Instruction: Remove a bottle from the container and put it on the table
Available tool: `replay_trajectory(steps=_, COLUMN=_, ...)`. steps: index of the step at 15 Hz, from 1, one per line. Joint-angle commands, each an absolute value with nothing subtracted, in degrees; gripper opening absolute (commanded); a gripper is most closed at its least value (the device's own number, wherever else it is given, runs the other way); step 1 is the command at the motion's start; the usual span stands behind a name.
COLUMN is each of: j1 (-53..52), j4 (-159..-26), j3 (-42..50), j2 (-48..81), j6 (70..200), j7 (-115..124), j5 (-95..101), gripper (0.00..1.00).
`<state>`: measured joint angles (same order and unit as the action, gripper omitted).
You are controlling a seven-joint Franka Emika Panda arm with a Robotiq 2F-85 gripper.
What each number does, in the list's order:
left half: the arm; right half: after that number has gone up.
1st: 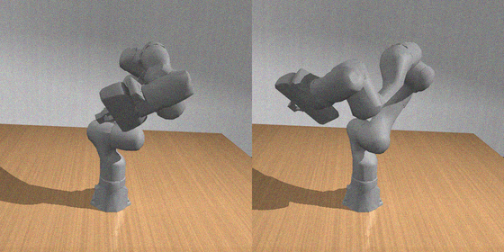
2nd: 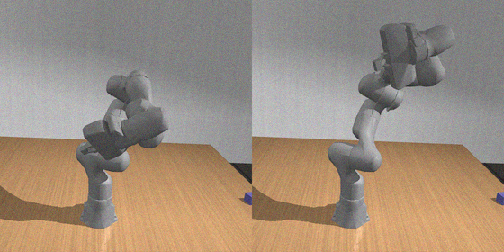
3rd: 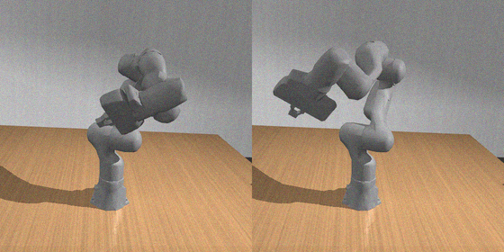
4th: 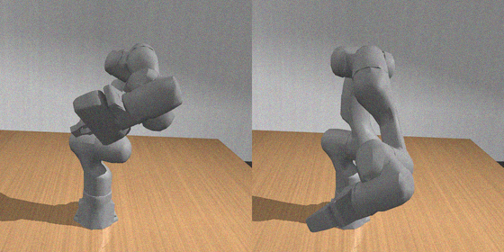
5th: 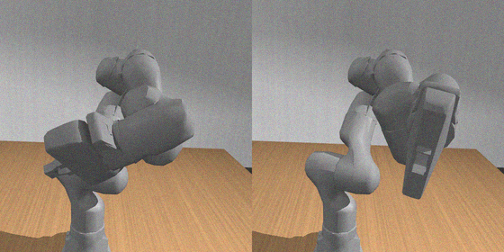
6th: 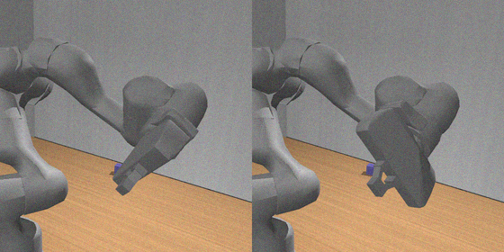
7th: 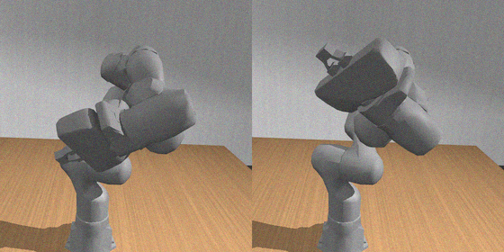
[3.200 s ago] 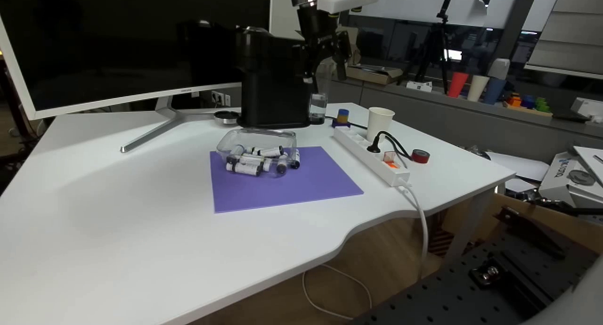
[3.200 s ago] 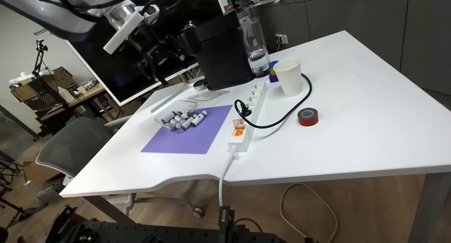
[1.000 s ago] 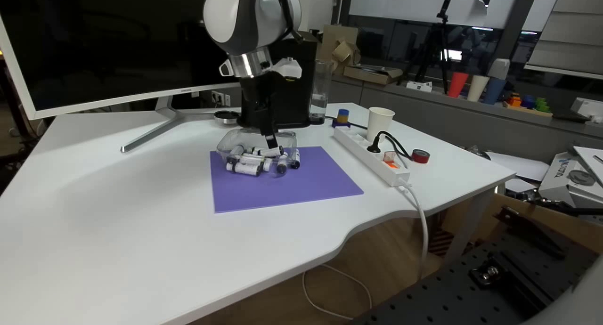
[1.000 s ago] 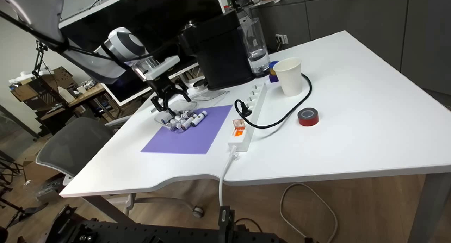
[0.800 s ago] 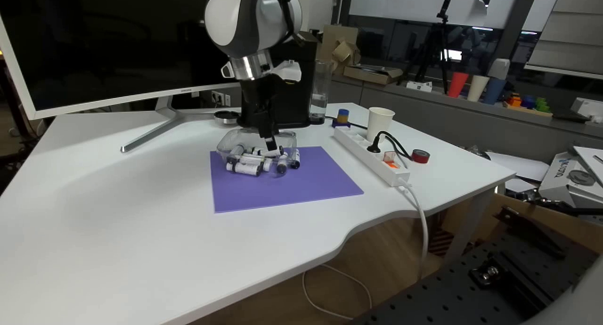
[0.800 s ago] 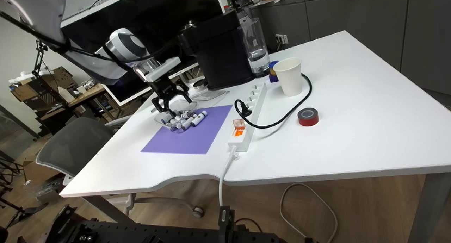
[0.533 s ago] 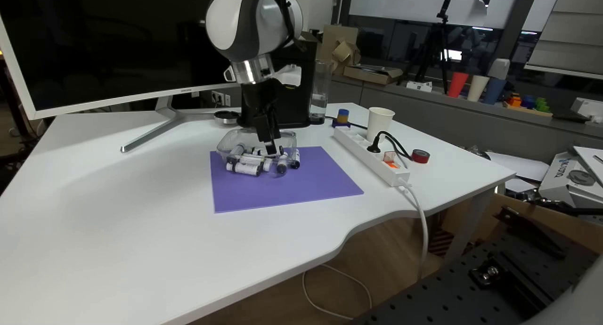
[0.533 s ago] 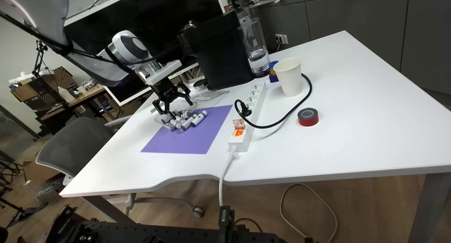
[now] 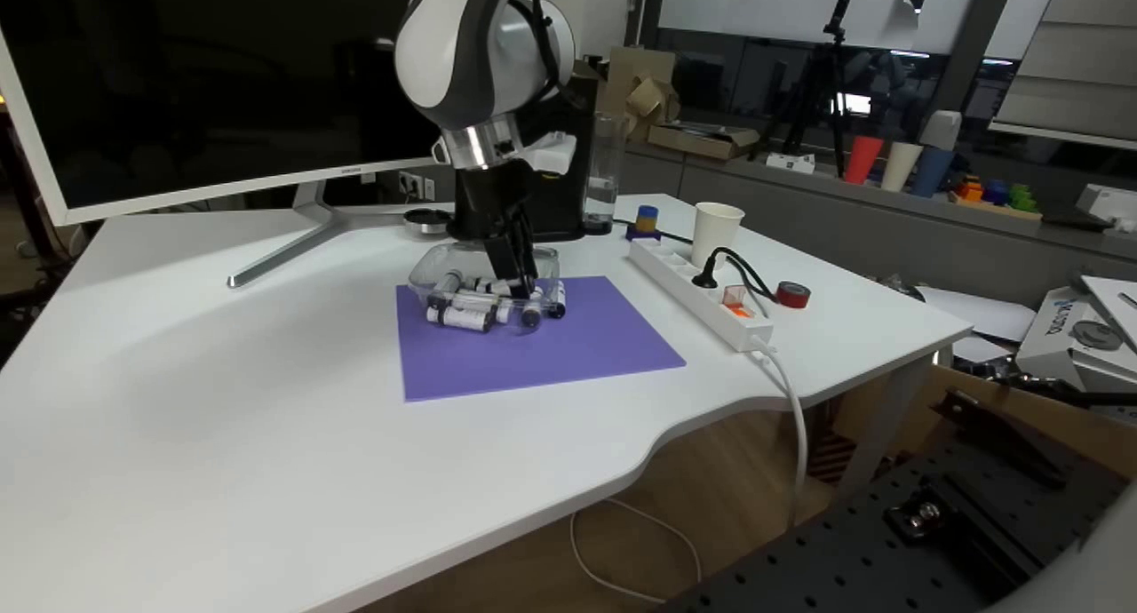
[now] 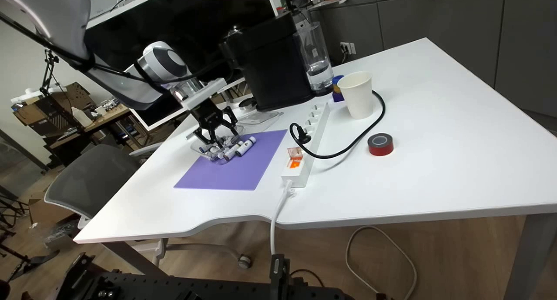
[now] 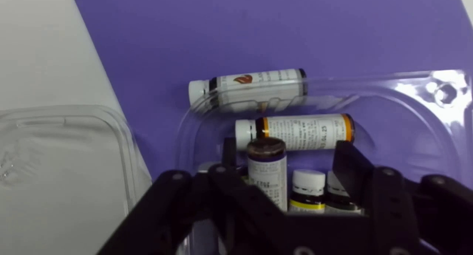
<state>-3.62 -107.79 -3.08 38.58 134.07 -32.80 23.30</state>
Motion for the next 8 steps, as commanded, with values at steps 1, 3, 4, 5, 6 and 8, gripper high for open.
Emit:
replay_trajectory(steps=1, j1=-3.54, j4=-107.11, j3=-3.0, j2=38.88, j6=133.2, j7=-30.52, j5=23.27, gripper=0.38)
replay_trajectory(steps=3, j1=-3.44, j4=-107.57, j3=-3.2, j2=38.27, j6=133.31, j7=-30.6, j5=23.2, gripper=0.25)
replay_trajectory(steps=4, j1=-3.42, j4=-108.1, j3=-3.33, j2=37.57, j6=133.4, j7=-30.66, j5=23.18, gripper=0.19)
replay_trajectory(steps=5, j1=-3.42, j4=-108.68, j3=-3.41, j2=36.81, j6=133.58, j7=-30.64, j5=23.22, gripper=0.11)
replay_trajectory(steps=6, j1=-3.4, j4=-109.69, j3=-3.48, j2=35.42, j6=133.8, j7=-30.43, j5=23.21, gripper=0.05)
replay_trajectory(steps=8, j1=-3.29, j4=-111.88, j3=-3.6, j2=32.27, j6=133.87, j7=-29.95, j5=23.05, gripper=0.07)
